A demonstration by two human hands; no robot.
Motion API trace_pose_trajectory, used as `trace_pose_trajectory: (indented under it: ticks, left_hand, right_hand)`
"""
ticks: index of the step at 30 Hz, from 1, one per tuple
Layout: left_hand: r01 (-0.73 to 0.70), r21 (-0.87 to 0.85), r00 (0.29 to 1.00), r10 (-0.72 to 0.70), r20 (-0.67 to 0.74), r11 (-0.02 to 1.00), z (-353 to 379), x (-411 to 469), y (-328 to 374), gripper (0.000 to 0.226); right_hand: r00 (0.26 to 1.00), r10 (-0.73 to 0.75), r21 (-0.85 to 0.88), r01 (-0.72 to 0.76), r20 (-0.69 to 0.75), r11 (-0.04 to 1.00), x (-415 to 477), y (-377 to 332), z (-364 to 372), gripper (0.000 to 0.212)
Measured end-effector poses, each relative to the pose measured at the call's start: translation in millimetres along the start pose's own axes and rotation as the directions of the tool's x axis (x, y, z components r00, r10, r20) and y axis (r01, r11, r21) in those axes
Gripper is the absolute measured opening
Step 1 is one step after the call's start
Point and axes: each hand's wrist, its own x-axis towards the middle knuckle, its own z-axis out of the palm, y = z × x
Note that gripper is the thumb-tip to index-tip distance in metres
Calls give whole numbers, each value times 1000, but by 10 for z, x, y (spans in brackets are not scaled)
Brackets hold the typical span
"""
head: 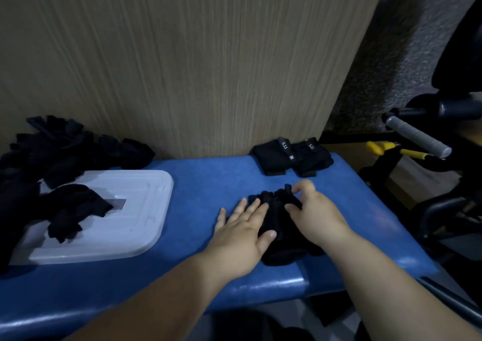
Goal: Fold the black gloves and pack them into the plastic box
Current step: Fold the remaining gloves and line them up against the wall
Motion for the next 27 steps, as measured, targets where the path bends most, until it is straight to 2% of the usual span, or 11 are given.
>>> trace_pose_trajectory:
  ticks: [4, 7, 9, 12, 16, 20, 24, 27]
  left_hand:
    - [-18, 80, 997, 12, 74, 997, 62, 212, 254, 62]
    - [-13, 123, 995, 1, 96, 992, 92, 308, 361, 63]
    - [-8, 152, 995, -8, 104, 988, 103, 332, 379, 62]
    - [2, 186, 995, -21, 101, 983, 123, 331, 373, 62]
    - [13, 211, 994, -36, 106, 978, 131, 328, 371, 63]
    - [14, 190, 994, -34, 100, 982, 110, 286, 334, 66]
    - [19, 122, 998, -25, 49, 992, 36, 194, 177, 72]
    - [65, 19, 996, -64, -58, 998, -146, 37, -21, 70]
  right_hand:
    - [998, 13, -124, -21, -64, 992, 47, 288, -107, 55]
    - [997, -1, -188, -14, -81, 982, 46, 414, -104, 55]
    - [994, -49, -301, 19, -95, 954, 38, 450, -88, 48]
    - [997, -77, -396, 71, 0, 916, 39, 457, -73, 49]
    - [979, -14, -387, 93, 202, 917, 71, 483, -27, 59]
    - [974, 35, -399, 59, 223, 915, 81, 485, -37, 62]
    - [987, 34, -413, 34, 157, 910, 86, 367, -70, 61]
    - [993, -120, -312, 118, 11, 943, 79, 130, -12, 55]
